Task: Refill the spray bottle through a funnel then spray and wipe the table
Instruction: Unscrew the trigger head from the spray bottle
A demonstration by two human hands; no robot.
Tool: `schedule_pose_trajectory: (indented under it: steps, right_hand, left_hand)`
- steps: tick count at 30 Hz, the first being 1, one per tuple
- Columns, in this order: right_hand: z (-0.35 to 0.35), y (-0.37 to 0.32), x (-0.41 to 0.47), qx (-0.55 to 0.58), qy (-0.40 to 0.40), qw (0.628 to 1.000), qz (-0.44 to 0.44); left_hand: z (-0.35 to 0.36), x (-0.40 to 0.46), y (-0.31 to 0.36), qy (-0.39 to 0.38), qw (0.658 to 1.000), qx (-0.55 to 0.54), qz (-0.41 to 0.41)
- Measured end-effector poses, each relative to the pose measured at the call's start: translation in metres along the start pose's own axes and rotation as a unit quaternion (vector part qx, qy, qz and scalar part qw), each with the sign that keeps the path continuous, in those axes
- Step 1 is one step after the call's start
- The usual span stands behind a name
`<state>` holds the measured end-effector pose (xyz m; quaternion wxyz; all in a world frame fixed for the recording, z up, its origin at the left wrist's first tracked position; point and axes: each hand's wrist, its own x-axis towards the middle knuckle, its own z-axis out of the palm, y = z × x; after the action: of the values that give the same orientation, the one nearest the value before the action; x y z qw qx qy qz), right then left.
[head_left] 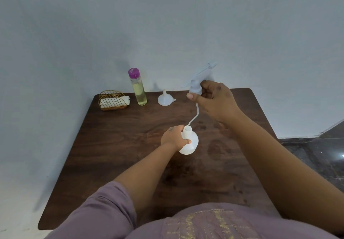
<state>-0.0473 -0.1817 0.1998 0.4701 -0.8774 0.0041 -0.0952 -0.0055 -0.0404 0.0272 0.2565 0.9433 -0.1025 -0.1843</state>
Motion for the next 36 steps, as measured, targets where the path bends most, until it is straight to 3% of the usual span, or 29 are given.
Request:
schedule_pose_trajectory:
  steps: [20, 29, 33, 36]
  right_hand:
    - [-0.029, -0.003, 0.005, -0.021, 0.084, 0.996, -0.034]
    - [-0.037, 0.019, 0.009, 0.041, 0.19, 0.981, 0.029]
    - [-0.03, 0.044, 0.01, 0.261, 0.221, 0.931, 0.13]
    - [-0.025, 0.07, 0.014, 0.427, 0.229, 0.841, 0.24]
  left_hand:
    - [-0.008, -0.009, 0.002, 0.008, 1.0, 0.019, 0.004]
    - [-0.016, -0.014, 0.004, 0.027, 0.997, 0.064, 0.025]
    - [-0.019, -0.015, 0.003, 0.022, 0.999, 0.041, 0.019]
    - [-0.026, -0.012, 0.003, 0.023, 1.0, -0.016, 0.008]
